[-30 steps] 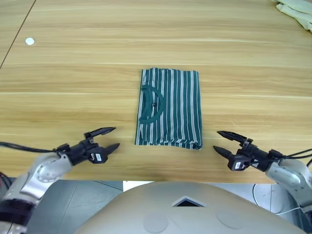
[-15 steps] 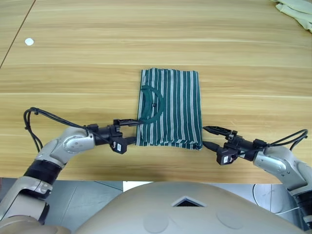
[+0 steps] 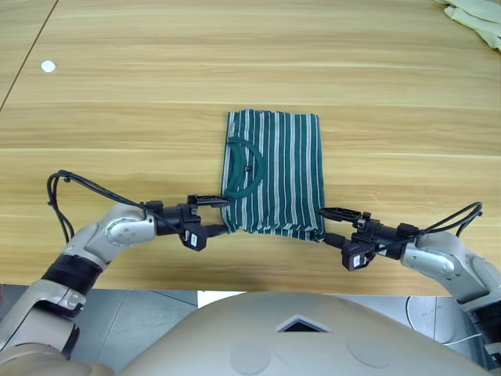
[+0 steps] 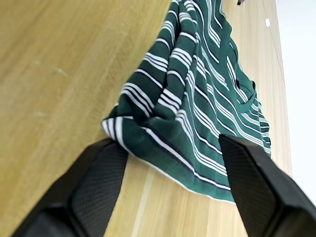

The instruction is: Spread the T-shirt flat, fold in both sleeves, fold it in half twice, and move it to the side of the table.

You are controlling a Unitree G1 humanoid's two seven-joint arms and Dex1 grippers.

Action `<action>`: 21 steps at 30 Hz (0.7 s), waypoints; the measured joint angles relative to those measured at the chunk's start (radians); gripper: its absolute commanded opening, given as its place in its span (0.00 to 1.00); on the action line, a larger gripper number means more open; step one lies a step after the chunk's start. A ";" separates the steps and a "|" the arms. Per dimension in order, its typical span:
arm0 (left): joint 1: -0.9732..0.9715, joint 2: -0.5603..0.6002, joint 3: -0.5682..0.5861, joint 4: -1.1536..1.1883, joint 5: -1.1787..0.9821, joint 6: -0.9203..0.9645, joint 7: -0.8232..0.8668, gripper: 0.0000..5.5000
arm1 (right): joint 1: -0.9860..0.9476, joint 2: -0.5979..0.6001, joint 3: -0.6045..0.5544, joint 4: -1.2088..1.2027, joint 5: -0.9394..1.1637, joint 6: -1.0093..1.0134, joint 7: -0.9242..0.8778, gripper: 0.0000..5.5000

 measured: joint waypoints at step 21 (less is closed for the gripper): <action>-0.019 0.000 -0.056 0.037 0.006 -0.022 -0.017 0.13 | -0.015 0.012 0.049 0.024 -0.006 0.003 0.010 0.04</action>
